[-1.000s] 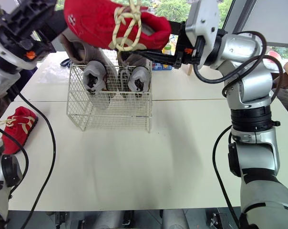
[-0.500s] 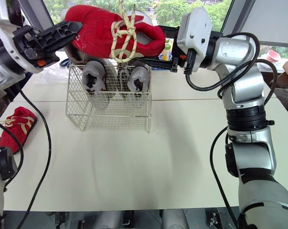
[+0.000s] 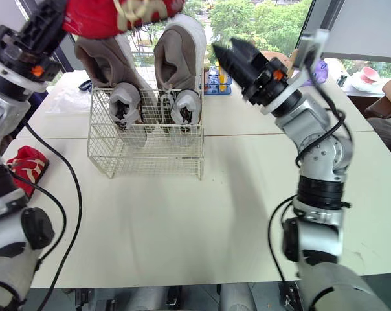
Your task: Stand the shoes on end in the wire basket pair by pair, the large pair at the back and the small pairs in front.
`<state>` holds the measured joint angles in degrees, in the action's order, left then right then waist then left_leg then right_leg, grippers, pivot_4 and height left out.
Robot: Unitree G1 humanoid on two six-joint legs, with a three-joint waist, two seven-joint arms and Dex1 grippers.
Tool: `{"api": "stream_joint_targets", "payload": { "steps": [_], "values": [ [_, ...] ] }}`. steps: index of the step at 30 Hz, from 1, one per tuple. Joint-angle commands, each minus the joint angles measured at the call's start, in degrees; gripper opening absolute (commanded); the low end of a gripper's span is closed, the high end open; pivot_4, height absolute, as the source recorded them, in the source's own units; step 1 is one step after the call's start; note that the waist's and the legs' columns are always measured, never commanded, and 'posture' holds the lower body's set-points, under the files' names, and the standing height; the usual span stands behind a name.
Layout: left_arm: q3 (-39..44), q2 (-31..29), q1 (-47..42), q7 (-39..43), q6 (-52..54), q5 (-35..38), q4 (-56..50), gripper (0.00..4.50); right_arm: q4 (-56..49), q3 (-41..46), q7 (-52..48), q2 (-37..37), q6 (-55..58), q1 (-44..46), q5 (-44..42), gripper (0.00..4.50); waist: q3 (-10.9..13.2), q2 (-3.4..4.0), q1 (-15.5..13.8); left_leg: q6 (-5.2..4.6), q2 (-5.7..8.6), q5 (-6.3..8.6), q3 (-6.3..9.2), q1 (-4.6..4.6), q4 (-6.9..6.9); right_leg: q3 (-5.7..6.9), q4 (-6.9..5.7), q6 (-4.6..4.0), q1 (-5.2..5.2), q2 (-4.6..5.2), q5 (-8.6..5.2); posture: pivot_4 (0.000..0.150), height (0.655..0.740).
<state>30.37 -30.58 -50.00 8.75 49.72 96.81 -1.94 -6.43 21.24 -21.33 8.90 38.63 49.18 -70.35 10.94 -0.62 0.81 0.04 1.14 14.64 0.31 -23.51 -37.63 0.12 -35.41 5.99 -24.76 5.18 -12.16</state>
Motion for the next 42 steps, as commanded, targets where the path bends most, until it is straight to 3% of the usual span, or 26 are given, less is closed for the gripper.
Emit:
{"api": "stream_joint_targets", "payload": {
  "steps": [1,8,18,21,26,28,31,35,42],
  "values": [
    [-0.66,2.19,-0.49,-2.45,-3.49,1.56,-4.02,0.12,-6.17,-1.63,9.78,-5.37,0.27,0.32,-8.21,4.45,0.0,0.0,-0.01,0.02,0.02,-0.02,0.0,0.0,0.05,0.0,0.0,-0.01,-0.03,-0.02,0.01,0.15,0.74],
    [-5.09,6.59,2.38,-2.16,-4.98,-1.04,-7.48,0.12,-6.96,-5.04,14.34,-10.29,-3.2,2.05,-8.5,4.45,-0.01,-0.01,-0.09,-0.06,0.15,-0.02,-0.04,-0.01,-0.01,0.05,0.06,-0.02,0.05,-0.19,0.01,0.15,0.74],
    [-7.72,5.75,8.01,0.12,-4.9,-3.21,-9.57,0.12,-4.69,-5.5,13.15,-9.75,-6.9,3.74,-6.87,4.45,-0.01,0.0,0.11,-0.09,0.0,-0.01,-0.05,0.01,-0.01,0.01,0.04,-0.03,0.05,-0.46,0.0,0.15,0.74],
    [-7.69,5.3,8.26,0.8,-5.19,-3.56,-9.05,0.12,-4.49,-5.81,12.99,-9.98,-7.44,3.84,-6.65,3.6,-0.01,0.0,-0.01,-0.09,-0.01,-0.01,-0.04,0.0,-0.03,0.01,0.05,-0.02,0.06,-0.46,0.0,0.15,0.74],
    [-8.21,4.26,9.05,2.62,-5.34,-6.1,-9.3,0.12,-4.79,-6.18,12.65,-10.13,-7.56,3.87,-6.91,1.62,-0.01,0.0,0.04,-0.1,-0.01,-0.01,-0.04,0.0,-0.02,0.01,0.06,-0.03,0.07,-0.47,0.0,0.15,0.74],
    [-8.08,4.09,9.6,3.14,-5.31,-5.84,-9.77,1.13,-5.0,-6.13,12.83,-10.1,-7.47,3.95,-7.13,1.38,-0.01,0.0,0.07,-0.1,-0.01,-0.01,-0.04,0.0,-0.02,0.01,0.06,-0.03,0.07,-0.47,0.0,0.15,0.74],
    [-7.71,3.47,10.76,3.33,-5.18,-5.02,-10.64,2.5,-4.85,-5.93,12.86,-9.74,-7.45,4.36,-7.19,1.38,-0.01,0.0,0.09,-0.1,-0.02,-0.01,-0.03,0.01,-0.02,0.01,0.06,-0.03,0.07,-0.47,0.0,0.15,0.74],
    [-8.78,-0.57,18.39,1.21,-3.78,-9.51,-18.02,4.46,-1.83,-3.62,10.02,-4.78,-6.67,7.38,-7.17,1.38,0.01,0.02,0.25,-0.1,-0.03,-0.01,-0.05,0.01,0.0,-0.02,0.08,-0.03,0.05,-0.47,0.0,0.15,0.74],
    [-10.03,-4.09,35.06,-7.14,-4.88,-17.69,-35.37,4.46,6.15,-6.25,-10.41,14.41,-0.38,10.26,0.73,1.38,0.01,0.01,-0.24,-0.13,-0.03,0.01,-0.03,0.01,0.05,-0.01,0.21,-0.15,0.13,-0.41,-0.07,0.15,0.74]
  ]
}}
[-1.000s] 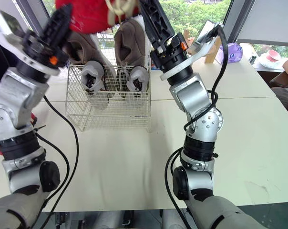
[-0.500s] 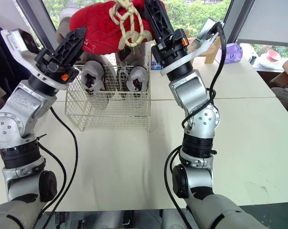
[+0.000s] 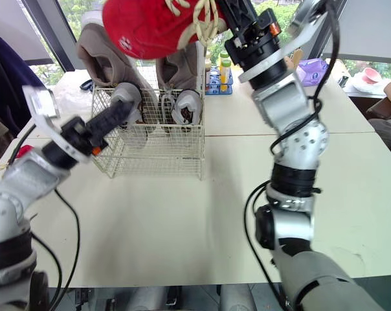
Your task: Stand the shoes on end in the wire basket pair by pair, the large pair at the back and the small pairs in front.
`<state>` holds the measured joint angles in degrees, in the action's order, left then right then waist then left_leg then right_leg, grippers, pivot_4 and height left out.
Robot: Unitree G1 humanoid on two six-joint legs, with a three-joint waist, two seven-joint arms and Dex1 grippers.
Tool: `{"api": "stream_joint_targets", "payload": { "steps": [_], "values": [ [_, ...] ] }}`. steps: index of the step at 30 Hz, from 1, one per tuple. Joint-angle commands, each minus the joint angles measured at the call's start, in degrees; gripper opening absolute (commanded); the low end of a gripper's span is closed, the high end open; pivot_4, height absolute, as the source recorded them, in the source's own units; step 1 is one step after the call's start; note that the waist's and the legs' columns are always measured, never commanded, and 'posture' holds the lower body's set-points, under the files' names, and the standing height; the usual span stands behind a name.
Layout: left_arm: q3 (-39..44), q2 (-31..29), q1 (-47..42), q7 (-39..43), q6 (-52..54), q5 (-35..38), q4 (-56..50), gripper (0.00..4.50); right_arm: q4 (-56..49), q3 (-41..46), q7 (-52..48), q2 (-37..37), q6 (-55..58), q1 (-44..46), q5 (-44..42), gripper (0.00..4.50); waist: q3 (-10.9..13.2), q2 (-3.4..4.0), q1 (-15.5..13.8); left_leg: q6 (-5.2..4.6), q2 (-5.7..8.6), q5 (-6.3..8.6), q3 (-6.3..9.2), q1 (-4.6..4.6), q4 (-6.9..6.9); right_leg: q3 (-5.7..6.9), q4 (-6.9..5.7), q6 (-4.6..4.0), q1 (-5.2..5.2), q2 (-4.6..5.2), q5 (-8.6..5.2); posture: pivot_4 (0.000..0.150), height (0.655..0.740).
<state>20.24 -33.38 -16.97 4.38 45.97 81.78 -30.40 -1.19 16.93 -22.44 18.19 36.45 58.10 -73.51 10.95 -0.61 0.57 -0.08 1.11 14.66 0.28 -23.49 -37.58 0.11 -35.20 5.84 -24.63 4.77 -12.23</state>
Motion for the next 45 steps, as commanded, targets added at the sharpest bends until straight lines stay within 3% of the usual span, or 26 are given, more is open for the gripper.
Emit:
{"api": "stream_joint_targets", "payload": {
  "steps": [1,3,6,11,18,27,31,45],
  "values": [
    [0.41,-2.03,4.58,-3.92,-1.07,-2.81,-9.66,4.46,1.73,-4.21,-15.21,9.3,2.25,1.24,7.37,1.38,0.0,0.0,0.06,0.0,0.0,0.0,0.0,0.0,-0.01,0.0,0.01,-0.08,0.01,0.0,-0.04,0.15,0.74],
    [1.88,-3.06,11.14,-6.12,-1.07,-0.98,-14.76,4.46,3.79,-10.96,-27.89,17.63,0.0,1.23,17.06,1.38,0.0,0.0,0.17,-0.02,0.0,0.01,-0.04,0.0,0.0,-0.02,0.04,-0.11,0.01,0.02,-0.06,0.15,0.74],
    [2.67,-3.15,18.16,-6.56,-2.63,-0.86,-17.59,4.46,7.33,-17.97,-39.03,22.06,-5.56,2.01,27.05,1.38,0.0,0.0,0.47,-0.09,0.0,0.06,-0.17,0.09,0.15,-0.03,0.14,-0.11,0.0,0.11,-0.07,0.15,0.74],
    [1.82,-0.96,24.45,-5.47,-5.77,-4.31,-17.12,4.46,13.57,-22.5,-46.81,19.89,-14.01,4.1,37.42,1.38,0.0,0.0,0.22,-0.06,-0.09,0.04,-0.16,0.16,0.15,-0.04,0.08,-0.4,-0.01,-0.04,-0.23,0.15,0.74],
    [0.4,-1.75,25.25,-4.48,-7.12,-5.73,-17.18,4.46,16.97,-26.56,-53.74,16.4,-21.51,4.25,46.45,1.38,-0.09,-0.07,0.19,-0.04,-0.08,0.04,-0.14,0.3,0.12,-0.03,0.1,-0.41,0.19,-0.01,-0.24,0.15,0.74],
    [0.41,-3.13,24.56,-4.17,-7.75,-6.51,-16.08,4.46,16.85,-25.35,-54.61,14.25,-22.18,5.17,49.68,1.38,-0.24,-0.07,0.37,-0.01,-0.16,0.05,-0.15,0.72,0.27,-0.06,0.09,-0.56,0.47,0.08,-0.28,0.15,0.74],
    [0.08,-2.54,25.2,-3.99,-8.04,-7.06,-15.85,4.46,14.24,-20.88,-54.15,14.22,-14.8,6.89,43.82,1.38,-0.24,-0.07,0.26,0.0,-0.16,0.04,-0.16,0.75,0.32,-0.06,0.09,-0.58,0.46,0.16,-0.29,0.15,0.74],
    [-0.74,-1.59,25.65,-2.15,-8.28,-8.81,-13.99,4.46,10.36,-15.19,-53.87,17.44,-3.36,8.51,38.4,1.38,-0.21,-0.04,0.11,0.04,-0.06,0.03,-0.15,0.11,0.37,-0.05,0.11,-0.61,-0.13,0.35,-0.3,0.15,0.74]
  ]
}}
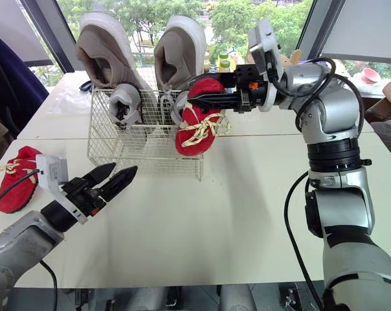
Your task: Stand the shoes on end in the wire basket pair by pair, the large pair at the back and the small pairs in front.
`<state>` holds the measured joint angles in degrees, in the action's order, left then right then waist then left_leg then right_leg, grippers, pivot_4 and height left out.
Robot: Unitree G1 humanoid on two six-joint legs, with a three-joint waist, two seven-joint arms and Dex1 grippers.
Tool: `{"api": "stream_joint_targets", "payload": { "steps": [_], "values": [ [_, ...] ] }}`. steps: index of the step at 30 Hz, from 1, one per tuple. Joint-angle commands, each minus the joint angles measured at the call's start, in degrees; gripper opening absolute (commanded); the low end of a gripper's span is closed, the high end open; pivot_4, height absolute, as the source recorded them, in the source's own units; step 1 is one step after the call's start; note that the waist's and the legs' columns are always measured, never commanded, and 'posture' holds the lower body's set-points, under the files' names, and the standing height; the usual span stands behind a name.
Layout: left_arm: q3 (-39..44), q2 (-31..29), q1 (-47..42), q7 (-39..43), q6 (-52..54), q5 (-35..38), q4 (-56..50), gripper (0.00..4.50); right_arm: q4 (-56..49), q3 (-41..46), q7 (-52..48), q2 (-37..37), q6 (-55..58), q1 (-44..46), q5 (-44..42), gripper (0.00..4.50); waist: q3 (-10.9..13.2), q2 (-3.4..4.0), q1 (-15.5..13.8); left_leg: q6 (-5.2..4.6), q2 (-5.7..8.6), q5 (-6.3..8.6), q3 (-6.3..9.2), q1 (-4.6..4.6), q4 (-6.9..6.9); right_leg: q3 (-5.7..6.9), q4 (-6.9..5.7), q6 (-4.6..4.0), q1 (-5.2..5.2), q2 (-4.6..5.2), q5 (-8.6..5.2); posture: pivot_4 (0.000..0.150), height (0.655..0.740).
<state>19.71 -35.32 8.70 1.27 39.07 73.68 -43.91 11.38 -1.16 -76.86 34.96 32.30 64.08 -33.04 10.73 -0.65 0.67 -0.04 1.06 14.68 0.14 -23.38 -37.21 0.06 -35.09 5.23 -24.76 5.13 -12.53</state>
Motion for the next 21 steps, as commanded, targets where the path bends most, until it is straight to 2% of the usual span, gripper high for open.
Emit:
{"api": "stream_joint_targets", "payload": {
  "steps": [1,9,17,21],
  "values": [
    [-0.31,0.42,-0.16,1.12,-1.4,-0.9,-0.24,4.46,-2.39,2.59,0.8,0.3,0.54,2.28,-1.75,1.38,0.0,0.0,0.0,0.0,0.0,0.0,0.0,0.0,0.0,0.0,0.0,0.0,0.0,0.0,0.0,0.15,0.74],
    [-0.87,1.12,-0.77,1.68,-1.47,-2.5,0.61,4.46,-1.03,-0.81,3.01,-3.72,-5.15,0.16,3.08,1.38,0.0,0.0,0.09,0.0,0.0,0.0,0.01,0.0,0.03,0.02,0.0,0.0,-0.01,-0.02,0.0,0.15,0.74],
    [-0.64,1.23,-0.19,1.42,-0.88,-3.43,0.1,4.46,-1.41,-7.06,1.48,-3.91,-10.24,-3.62,9.82,1.38,0.0,0.0,-0.07,0.0,0.06,0.0,0.01,0.0,0.0,0.06,0.0,0.01,0.02,0.01,0.01,0.15,0.74],
    [-1.49,-2.23,-0.89,-0.75,2.24,-6.19,-0.52,4.46,0.33,-9.88,3.04,-4.66,-13.68,-4.72,14.15,1.38,-0.02,-0.03,-0.21,0.0,0.07,-0.01,0.06,0.01,-0.01,0.09,0.0,0.01,0.05,-0.01,0.01,0.15,0.74]
  ]
}}
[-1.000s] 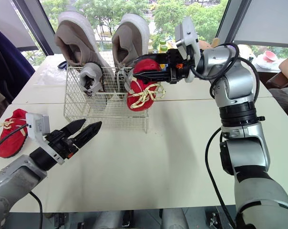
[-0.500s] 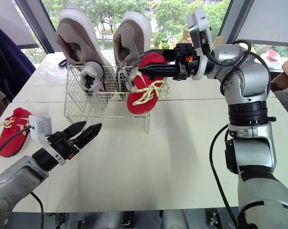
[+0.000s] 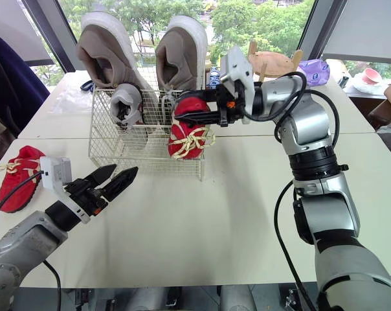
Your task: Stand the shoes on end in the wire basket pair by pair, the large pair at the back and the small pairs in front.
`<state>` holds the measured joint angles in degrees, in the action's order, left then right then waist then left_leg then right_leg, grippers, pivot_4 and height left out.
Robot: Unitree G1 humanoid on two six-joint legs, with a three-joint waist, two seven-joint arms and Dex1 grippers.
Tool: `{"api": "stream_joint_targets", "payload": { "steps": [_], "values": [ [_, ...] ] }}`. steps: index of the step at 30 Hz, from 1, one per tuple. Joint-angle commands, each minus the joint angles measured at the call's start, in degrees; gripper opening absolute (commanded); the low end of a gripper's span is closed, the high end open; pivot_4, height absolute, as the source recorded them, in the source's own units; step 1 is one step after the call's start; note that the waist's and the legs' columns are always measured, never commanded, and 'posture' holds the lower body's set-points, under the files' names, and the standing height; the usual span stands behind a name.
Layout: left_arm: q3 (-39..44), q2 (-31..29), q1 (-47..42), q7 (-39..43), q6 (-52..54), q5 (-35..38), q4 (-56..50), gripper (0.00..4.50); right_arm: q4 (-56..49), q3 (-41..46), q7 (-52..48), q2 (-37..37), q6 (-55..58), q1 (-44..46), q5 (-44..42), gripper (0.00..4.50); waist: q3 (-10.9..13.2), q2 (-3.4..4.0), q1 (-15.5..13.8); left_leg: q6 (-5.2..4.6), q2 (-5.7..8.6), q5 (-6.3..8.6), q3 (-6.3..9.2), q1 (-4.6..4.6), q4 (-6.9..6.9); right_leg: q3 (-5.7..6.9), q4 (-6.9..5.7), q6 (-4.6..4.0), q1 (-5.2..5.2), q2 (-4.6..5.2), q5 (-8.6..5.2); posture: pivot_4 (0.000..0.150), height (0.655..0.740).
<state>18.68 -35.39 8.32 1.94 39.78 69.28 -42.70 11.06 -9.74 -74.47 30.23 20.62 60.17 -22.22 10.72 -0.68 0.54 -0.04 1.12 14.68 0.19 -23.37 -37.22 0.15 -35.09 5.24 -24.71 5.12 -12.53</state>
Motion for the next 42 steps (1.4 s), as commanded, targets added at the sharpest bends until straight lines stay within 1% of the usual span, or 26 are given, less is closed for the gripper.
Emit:
{"api": "stream_joint_targets", "payload": {
  "steps": [1,2,3,4,5,7,8,10,12,15,18,19,20,21,22,23,25,27,29,33,37,42],
  "values": [
    [-0.66,-3.24,-0.83,-2.45,2.6,-2.37,-1.73,4.49,1.36,-1.7,1.42,-0.15,-3.07,-0.74,4.45,1.83,0.0,0.0,-0.12,0.0,0.02,0.0,0.01,0.0,-0.01,0.02,0.0,0.0,0.01,0.0,0.0,0.15,0.74],
    [-0.67,-4.54,-1.16,-3.59,3.89,-2.72,-1.73,4.5,1.62,-1.92,1.45,-0.26,-3.44,-0.71,4.82,2.33,0.0,0.0,-0.11,0.0,0.04,0.0,0.01,0.0,-0.01,0.02,0.0,0.0,0.02,0.0,0.0,0.15,0.74],
    [-0.3,-5.65,-1.59,-5.11,4.94,-3.32,-1.8,4.5,1.78,-1.82,1.62,-0.46,-3.41,-0.59,4.8,2.67,0.01,-0.01,-0.1,0.0,0.06,0.0,0.01,0.0,-0.02,0.02,0.0,0.0,0.02,-0.01,0.0,0.15,0.74],
    [0.31,-6.38,-2.03,-6.36,5.51,-3.72,-1.9,4.5,1.75,-1.62,1.52,-0.54,-3.23,-0.47,4.58,3.15,0.03,0.01,-0.07,0.0,0.06,0.0,0.01,0.0,-0.03,0.02,0.0,0.0,0.02,-0.04,0.0,0.15,0.74],
    [1.0,-6.96,-2.48,-7.04,5.92,-3.22,-1.89,4.5,1.64,-1.37,1.34,-0.53,-2.92,-0.34,4.27,3.75,0.03,0.01,0.0,0.0,0.07,0.0,0.0,-0.01,-0.03,0.01,0.0,0.0,0.01,-0.06,0.0,0.15,0.74],
    [3.54,-7.93,-3.12,-8.08,6.47,-0.14,-1.2,4.5,1.44,-0.07,1.22,-0.33,-1.78,0.23,3.06,4.47,0.03,0.0,0.12,0.0,0.04,0.0,0.02,-0.01,-0.01,0.02,0.0,0.01,-0.01,-0.06,0.01,0.15,0.74],
    [5.9,-8.08,-3.08,-8.08,6.06,3.02,-0.22,4.5,0.96,1.22,0.71,0.12,-0.41,0.58,1.47,4.47,0.03,0.0,0.17,0.01,0.03,0.0,0.02,-0.01,0.01,0.02,0.0,0.01,-0.01,-0.05,0.01,0.15,0.74],
    [11.15,-7.9,-2.45,-4.57,4.11,9.81,1.85,4.5,-0.14,4.36,0.59,0.78,3.37,1.43,-2.38,4.47,0.04,0.0,0.25,0.02,0.0,-0.01,0.02,-0.02,0.05,0.01,-0.02,0.02,-0.07,-0.03,0.01,0.15,0.74],
    [16.15,-8.4,-1.86,-2.85,3.18,14.38,4.32,4.5,-1.97,7.39,0.24,1.99,8.58,2.11,-6.7,4.47,0.05,0.01,0.2,0.03,-0.02,-0.01,0.03,-0.02,0.07,0.01,-0.03,0.01,-0.1,-0.03,0.01,0.15,0.74],
    [21.4,-10.13,-2.42,-2.93,2.57,16.13,8.55,4.5,-3.83,11.97,1.13,3.65,14.96,3.4,-12.08,4.47,0.05,0.02,0.18,0.03,-0.04,-0.01,0.05,-0.02,0.07,0.01,-0.03,0.0,-0.1,-0.01,0.0,0.15,0.74],
    [23.33,-13.11,-3.61,-4.41,3.07,13.72,11.91,4.5,-5.4,15.03,2.25,5.05,19.33,4.2,-15.97,4.47,0.05,0.01,0.14,0.03,-0.03,-0.01,0.05,-0.01,0.07,0.01,-0.02,0.0,-0.09,0.0,0.0,0.15,0.74],
    [22.6,-15.72,-4.82,-6.48,4.17,10.22,14.17,4.5,-6.22,15.87,2.36,5.72,21.43,4.32,-17.62,4.47,0.05,0.01,0.07,0.03,-0.03,-0.01,0.05,-0.01,0.07,0.01,-0.02,0.0,-0.07,0.0,0.0,0.15,0.74],
    [20.6,-19.92,-6.96,-10.03,6.78,6.07,17.9,4.5,-7.56,16.51,1.87,6.64,24.03,4.1,-19.73,4.47,0.06,-0.03,-0.11,0.03,-0.01,-0.01,0.05,-0.01,0.07,0.01,-0.02,0.0,-0.07,0.02,0.0,0.15,0.74],
    [17.67,-25.48,-10.36,-14.63,12.1,4.24,23.37,4.5,-10.6,16.55,0.52,8.06,27.45,2.97,-22.58,4.47,0.09,-0.07,-0.12,0.03,-0.01,-0.01,0.09,-0.01,0.06,0.02,-0.04,0.0,-0.06,0.02,0.0,0.15,0.74],
    [15.36,-29.71,-13.84,-19.22,17.52,5.8,29.06,4.5,-13.74,16.25,-0.33,9.15,30.42,1.7,-25.06,4.47,0.11,-0.09,-0.39,0.03,-0.01,-0.02,0.13,-0.03,0.05,0.06,-0.03,-0.01,-0.07,-0.03,0.0,0.15,0.74],
    [13.32,-32.81,-17.09,-21.06,21.96,6.73,33.43,4.5,-16.84,15.45,-0.74,10.05,32.32,0.26,-26.6,4.47,0.11,-0.1,-0.17,0.03,0.0,-0.02,0.19,-0.03,0.04,0.14,-0.1,-0.01,-0.04,-0.06,-0.01,0.15,0.74],
    [10.01,-36.34,-22.94,-20.46,27.96,7.94,39.63,4.5,-22.58,13.23,-1.22,11.61,34.38,-2.92,-27.99,4.47,0.1,-0.09,0.15,0.03,0.04,-0.02,0.15,-0.02,0.07,0.15,-0.1,0.06,-0.05,-0.15,-0.02,0.15,0.74],
    [5.27,-38.04,-29.35,-17.92,31.31,4.53,44.09,4.5,-26.76,10.98,-1.63,13.22,33.72,-6.27,-26.89,4.47,0.11,-0.09,0.35,-0.01,0.06,0.01,0.06,-0.02,0.08,0.15,-0.08,0.35,-0.05,-0.15,0.08,0.15,0.74],
    [0.55,-38.37,-35.29,-15.36,32.45,-1.09,48.96,4.5,-28.19,10.07,-0.63,13.29,33.02,-7.86,-26.19,4.47,0.12,-0.12,0.36,-0.03,0.08,0.01,-0.04,-0.02,0.08,0.14,-0.1,0.4,-0.07,-0.13,0.07,0.15,0.74],
    [-8.49,-36.92,-47.18,-6.42,34.76,-10.58,59.12,4.5,-30.01,9.01,1.58,13.06,31.91,-9.76,-25.46,4.47,0.15,-0.23,0.2,0.06,0.17,-0.04,-0.1,-0.03,0.06,0.14,-0.24,0.42,-0.16,-0.28,0.08,0.15,0.74],
    [-17.88,-34.68,-57.7,2.16,31.77,-23.73,71.44,4.5,-31.98,10.14,4.86,12.43,32.99,-11.0,-27.29,4.47,0.16,-0.29,0.09,0.11,0.12,-0.06,-0.04,-0.04,0.06,0.14,-0.25,0.41,-0.15,-0.37,0.08,0.15,0.74],
    [-22.42,-28.95,-67.62,13.24,25.51,-35.62,91.04,4.5,-33.72,11.31,9.26,11.66,33.59,-12.48,-28.91,4.47,0.16,-0.38,0.06,0.11,0.15,-0.07,-0.07,-0.05,0.05,0.14,-0.24,0.41,-0.13,-0.38,0.08,0.15,0.74]
  ]
}}
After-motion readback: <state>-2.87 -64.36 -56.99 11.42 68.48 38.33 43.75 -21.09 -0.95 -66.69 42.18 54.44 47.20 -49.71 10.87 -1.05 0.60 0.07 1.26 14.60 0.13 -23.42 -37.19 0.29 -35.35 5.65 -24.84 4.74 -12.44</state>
